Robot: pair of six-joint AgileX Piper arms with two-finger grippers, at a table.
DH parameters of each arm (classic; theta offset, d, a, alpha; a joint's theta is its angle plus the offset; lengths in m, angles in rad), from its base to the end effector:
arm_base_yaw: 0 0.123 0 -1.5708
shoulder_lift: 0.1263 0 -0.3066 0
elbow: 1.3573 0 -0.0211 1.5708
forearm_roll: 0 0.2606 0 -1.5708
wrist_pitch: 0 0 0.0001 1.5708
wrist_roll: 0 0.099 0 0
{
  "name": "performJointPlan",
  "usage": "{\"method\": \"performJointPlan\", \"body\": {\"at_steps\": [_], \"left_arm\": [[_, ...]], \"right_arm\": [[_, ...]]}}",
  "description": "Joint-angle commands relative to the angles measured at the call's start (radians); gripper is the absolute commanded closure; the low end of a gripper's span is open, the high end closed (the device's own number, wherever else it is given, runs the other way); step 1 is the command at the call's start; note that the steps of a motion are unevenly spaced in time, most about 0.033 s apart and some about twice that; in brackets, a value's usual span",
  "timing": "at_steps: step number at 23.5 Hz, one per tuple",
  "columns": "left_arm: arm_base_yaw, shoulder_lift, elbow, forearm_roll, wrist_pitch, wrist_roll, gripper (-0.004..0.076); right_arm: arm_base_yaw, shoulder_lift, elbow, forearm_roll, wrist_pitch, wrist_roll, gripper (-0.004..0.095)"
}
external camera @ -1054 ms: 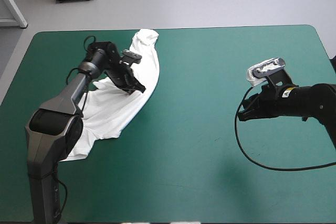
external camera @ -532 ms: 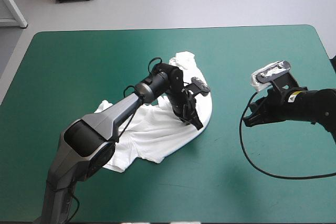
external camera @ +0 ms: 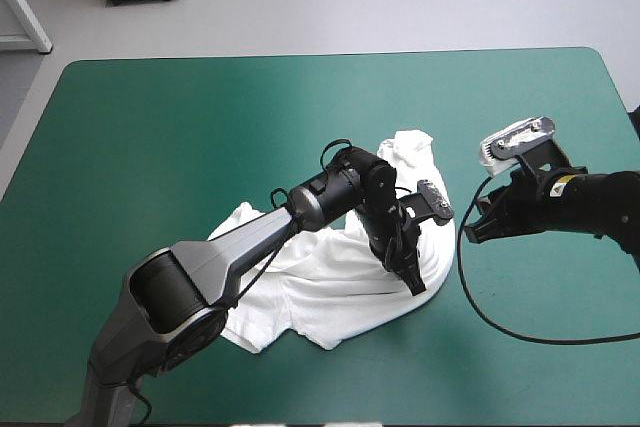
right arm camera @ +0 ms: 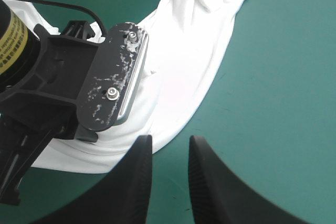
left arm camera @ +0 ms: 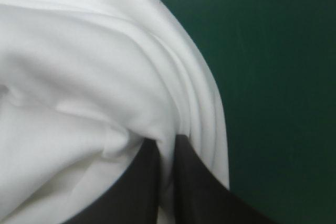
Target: Fold the cloth
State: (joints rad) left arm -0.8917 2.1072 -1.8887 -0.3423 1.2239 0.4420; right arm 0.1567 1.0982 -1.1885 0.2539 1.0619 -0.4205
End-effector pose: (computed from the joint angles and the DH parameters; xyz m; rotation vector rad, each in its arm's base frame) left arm 0.2718 -0.3866 0.2601 1.7315 2.3964 -0.5577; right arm 0.2049 0.0544 0.4043 -0.6376 2.3380 0.2072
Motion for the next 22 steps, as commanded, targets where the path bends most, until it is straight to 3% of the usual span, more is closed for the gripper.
{"method": "performJointPlan", "body": {"at_steps": [1,3,6,8,14,22], "left_arm": [[-0.005,-0.077,-0.022,0.025,0.063,-0.016,0.0736],[0.005,-0.077,-0.022,0.034,0.063,-0.016,0.0638],[0.040,-0.091,-0.022,0.041,0.063,-0.029,0.0301],[0.061,-0.115,-0.022,0.041,0.063,-0.040,0.0221],[0.190,-0.324,0.042,0.160,0.064,-0.146,0.0210],[0.428,-0.608,0.428,0.186,0.064,-0.194,0.0262]], "right_arm": [[0.001,-0.023,-0.030,0.007,-0.031,-0.004,0.0669],[0.001,-0.023,-0.030,0.007,-0.029,-0.004,0.0669],[0.001,-0.023,-0.030,0.009,-0.027,-0.002,0.0669],[0.001,-0.023,-0.030,0.009,-0.029,-0.002,0.0669],[0.001,-0.030,-0.030,0.015,-0.029,-0.004,0.0669],[0.001,-0.049,-0.030,0.015,-0.021,0.003,0.0669]]}}
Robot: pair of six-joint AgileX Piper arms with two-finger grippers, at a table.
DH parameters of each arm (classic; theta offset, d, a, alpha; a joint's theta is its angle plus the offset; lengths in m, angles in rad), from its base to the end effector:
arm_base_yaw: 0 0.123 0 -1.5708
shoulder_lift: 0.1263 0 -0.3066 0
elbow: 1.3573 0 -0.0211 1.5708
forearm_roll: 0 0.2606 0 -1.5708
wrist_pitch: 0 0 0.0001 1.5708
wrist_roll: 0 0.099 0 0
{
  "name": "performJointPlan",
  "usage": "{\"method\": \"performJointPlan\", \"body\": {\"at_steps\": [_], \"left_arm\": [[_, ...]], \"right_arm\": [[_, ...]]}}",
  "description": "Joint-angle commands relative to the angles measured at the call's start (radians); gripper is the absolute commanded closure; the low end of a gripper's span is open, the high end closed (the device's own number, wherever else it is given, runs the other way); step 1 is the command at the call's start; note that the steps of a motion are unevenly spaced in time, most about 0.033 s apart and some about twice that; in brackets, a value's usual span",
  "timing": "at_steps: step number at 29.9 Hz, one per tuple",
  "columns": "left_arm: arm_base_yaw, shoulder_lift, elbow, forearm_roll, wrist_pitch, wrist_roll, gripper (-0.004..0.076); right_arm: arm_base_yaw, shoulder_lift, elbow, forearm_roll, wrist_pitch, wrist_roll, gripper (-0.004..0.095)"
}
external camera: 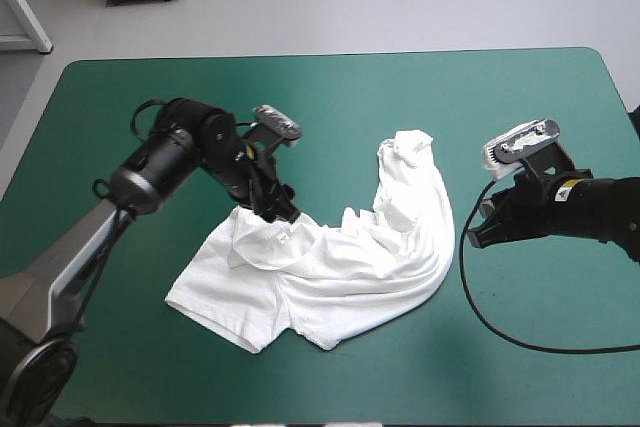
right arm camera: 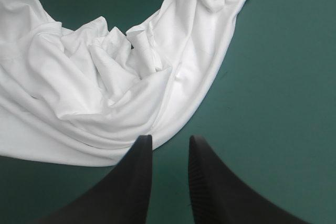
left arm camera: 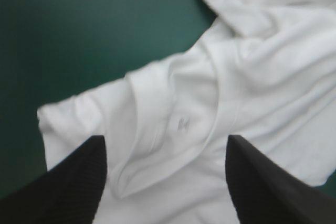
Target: Fold the cloth
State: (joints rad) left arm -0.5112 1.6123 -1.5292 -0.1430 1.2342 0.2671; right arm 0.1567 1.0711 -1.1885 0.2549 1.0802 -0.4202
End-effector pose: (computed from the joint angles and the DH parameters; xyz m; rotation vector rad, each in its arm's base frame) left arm 0.2941 -0.1803 0.3551 1.0347 2.6124 -0.2587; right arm 0.1959 0.0533 0.4088 -0.6417 2.3275 0.2079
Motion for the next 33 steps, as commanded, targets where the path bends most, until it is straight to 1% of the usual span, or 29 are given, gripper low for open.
{"method": "performJointPlan", "body": {"at_steps": [1,7,11,14,19,23,26,33], "left_arm": [[0.064,-0.132,0.099,-0.013,0.053,-0.019,0.0262],[0.133,-0.227,0.284,0.021,0.053,-0.022,0.0262],[0.133,-0.244,0.380,0.088,0.053,-0.026,0.0262],[0.133,-0.244,0.418,0.122,0.041,-0.024,0.0262],[0.154,-0.244,0.446,0.156,-0.044,-0.018,0.0262],[0.224,-0.231,0.447,0.135,-0.051,0.006,0.0262],[0.270,-0.225,0.460,0.073,-0.101,0.034,0.0262],[0.284,-0.167,0.486,0.086,-0.111,0.039,0.0262]], "right_arm": [[0.001,-0.023,-0.030,0.014,-0.039,0.005,0.0669],[0.001,-0.023,-0.030,0.014,-0.035,0.011,0.0669],[0.001,-0.023,-0.030,0.014,-0.035,0.014,0.0669],[0.001,-0.023,-0.030,0.014,-0.035,0.014,0.0669],[0.001,-0.025,-0.030,0.014,-0.033,0.015,0.0669],[0.001,-0.025,-0.030,0.014,-0.032,0.015,0.0669],[0.001,-0.025,-0.030,0.014,-0.032,0.015,0.0669],[0.001,-0.025,-0.030,0.014,-0.032,0.015,0.0669]]}}
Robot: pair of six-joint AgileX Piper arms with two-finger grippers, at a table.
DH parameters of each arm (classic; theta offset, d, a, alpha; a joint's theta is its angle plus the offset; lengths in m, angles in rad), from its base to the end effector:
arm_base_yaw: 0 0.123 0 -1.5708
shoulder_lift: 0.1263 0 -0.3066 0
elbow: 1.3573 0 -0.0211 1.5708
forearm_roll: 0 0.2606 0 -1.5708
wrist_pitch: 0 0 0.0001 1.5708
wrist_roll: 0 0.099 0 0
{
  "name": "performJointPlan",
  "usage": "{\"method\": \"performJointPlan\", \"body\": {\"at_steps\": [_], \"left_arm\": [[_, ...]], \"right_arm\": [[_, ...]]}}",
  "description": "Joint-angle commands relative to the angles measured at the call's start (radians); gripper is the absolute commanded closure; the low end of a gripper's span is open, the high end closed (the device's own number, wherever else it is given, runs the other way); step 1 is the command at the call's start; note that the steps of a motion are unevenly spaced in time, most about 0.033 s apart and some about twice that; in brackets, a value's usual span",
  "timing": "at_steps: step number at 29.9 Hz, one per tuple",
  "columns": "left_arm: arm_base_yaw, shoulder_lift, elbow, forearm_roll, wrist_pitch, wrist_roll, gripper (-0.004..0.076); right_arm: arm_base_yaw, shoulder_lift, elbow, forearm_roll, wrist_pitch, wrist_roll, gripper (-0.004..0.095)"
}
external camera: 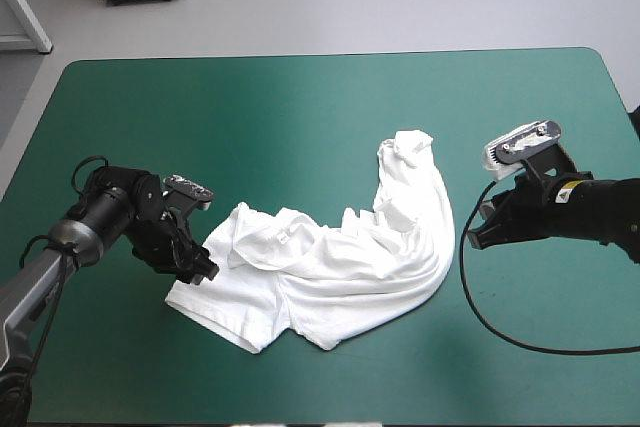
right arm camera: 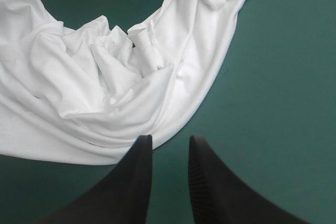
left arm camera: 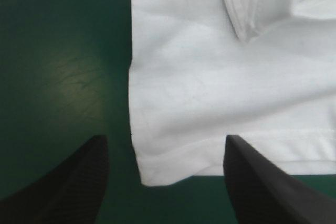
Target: Fold the cloth
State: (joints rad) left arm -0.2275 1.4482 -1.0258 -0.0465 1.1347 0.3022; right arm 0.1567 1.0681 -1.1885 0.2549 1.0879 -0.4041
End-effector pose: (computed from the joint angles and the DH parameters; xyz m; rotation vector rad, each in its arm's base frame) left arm 0.2563 -0.0636 0.2654 0.7697 2.9395 -0.0598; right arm 0.1944 0.0531 0.4089 -0.6261 2.3373 0.2165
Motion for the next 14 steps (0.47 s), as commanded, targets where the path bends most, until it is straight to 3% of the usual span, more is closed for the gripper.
{"method": "performJointPlan", "body": {"at_steps": [1,11,14], "left_arm": [[0.000,0.011,-0.017,-0.012,-0.023,0.004,0.0262],[0.000,0.117,-0.017,-0.027,-0.049,0.004,0.0267],[0.000,0.132,-0.017,-0.046,-0.053,0.006,0.0328]], "right_arm": [[0.001,-0.022,-0.030,0.014,-0.040,0.003,0.0669],[0.001,-0.022,-0.030,0.010,-0.038,0.003,0.0669],[0.001,-0.022,-0.030,0.010,-0.040,0.003,0.0669]]}}
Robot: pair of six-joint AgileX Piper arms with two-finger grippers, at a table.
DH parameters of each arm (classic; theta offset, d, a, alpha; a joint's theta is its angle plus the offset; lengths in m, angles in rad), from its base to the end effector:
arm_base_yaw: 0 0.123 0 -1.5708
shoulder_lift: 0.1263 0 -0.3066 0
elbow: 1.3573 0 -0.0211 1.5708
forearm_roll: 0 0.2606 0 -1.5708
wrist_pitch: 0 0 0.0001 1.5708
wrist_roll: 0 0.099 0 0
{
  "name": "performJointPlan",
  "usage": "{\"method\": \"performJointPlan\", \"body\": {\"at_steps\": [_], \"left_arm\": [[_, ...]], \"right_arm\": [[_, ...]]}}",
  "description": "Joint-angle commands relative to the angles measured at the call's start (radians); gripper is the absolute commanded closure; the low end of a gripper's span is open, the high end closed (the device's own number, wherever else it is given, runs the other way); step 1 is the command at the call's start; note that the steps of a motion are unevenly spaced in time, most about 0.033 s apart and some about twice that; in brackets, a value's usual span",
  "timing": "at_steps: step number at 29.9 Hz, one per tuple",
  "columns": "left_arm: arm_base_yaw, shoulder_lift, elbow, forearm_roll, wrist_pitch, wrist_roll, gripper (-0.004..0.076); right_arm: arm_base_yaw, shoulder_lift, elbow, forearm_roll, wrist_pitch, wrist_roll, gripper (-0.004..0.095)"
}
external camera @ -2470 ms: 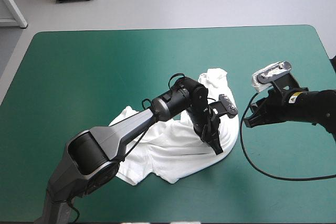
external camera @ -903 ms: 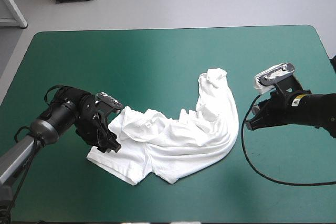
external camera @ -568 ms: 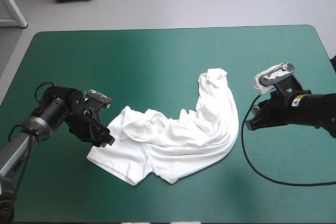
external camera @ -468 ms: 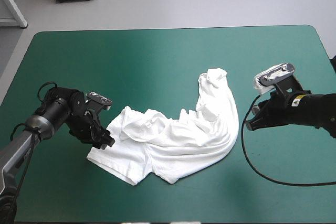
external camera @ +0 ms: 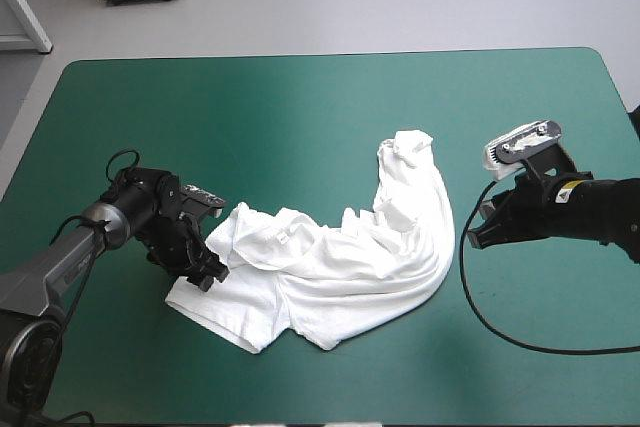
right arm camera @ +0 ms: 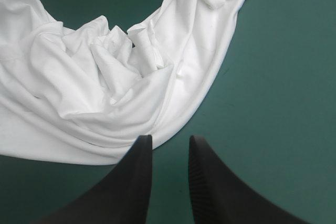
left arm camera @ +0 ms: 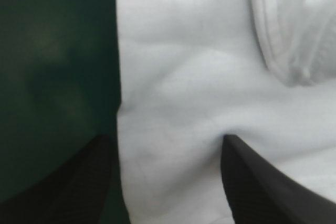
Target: Fold the cloth
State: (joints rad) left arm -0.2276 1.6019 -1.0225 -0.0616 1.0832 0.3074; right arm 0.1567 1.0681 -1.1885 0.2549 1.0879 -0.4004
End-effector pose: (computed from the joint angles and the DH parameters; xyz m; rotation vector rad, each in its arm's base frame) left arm 0.2786 -0.0701 0.2224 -0.7855 -3.0381 0.0855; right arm 0.1944 0.0531 0.4089 -0.6218 2.3386 0.2182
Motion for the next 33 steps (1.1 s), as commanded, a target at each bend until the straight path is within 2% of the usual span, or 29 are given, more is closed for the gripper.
{"method": "performJointPlan", "body": {"at_steps": [1,7,9,14,19,26,33], "left_arm": [[0.000,-0.020,-0.021,-0.044,-0.001,0.009,0.0369],[0.000,0.005,-0.021,-0.061,-0.002,0.016,0.0676],[0.000,0.008,-0.021,-0.071,-0.002,0.016,0.0744],[0.000,0.008,-0.021,-0.106,0.006,0.016,0.0746],[-0.002,0.008,-0.021,-0.154,0.018,0.041,0.0746],[-0.002,0.008,-0.021,-0.236,0.038,0.076,0.0746],[-0.002,0.008,-0.021,-0.228,0.056,0.087,0.0746]], "right_arm": [[0.001,-0.020,-0.030,0.010,-0.042,-0.001,0.0669],[0.001,0.015,-0.030,-0.023,-0.070,-0.002,0.0669],[0.001,0.051,-0.030,-0.038,-0.095,-0.002,0.0669],[0.001,0.199,-0.084,-0.065,-0.113,0.007,0.0669],[0.001,0.401,-0.253,-0.073,-0.075,0.010,0.0668],[0.001,0.664,-0.557,-0.058,-0.032,0.027,0.0556],[0.001,0.841,-0.713,-0.019,-0.040,0.029,0.0550]]}}
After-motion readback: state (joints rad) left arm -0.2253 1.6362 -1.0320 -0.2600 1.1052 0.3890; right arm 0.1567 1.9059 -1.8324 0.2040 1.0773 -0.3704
